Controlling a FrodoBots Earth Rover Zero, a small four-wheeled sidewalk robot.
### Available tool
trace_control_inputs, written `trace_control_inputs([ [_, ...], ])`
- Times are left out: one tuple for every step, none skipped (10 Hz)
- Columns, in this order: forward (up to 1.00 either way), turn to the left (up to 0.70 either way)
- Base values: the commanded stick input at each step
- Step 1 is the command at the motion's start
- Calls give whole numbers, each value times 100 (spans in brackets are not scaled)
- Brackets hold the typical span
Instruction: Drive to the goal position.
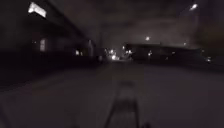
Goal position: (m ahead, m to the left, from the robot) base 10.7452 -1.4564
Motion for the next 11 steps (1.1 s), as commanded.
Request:
trace_control_inputs([
  [50, -39],
  [50, -50],
  [50, -50],
  [50, -46],
  [50, -21],
  [50, 0],
  [50, 0],
  [50, 0],
  [50, 0],
  [50, 0],
  [50, 0],
])
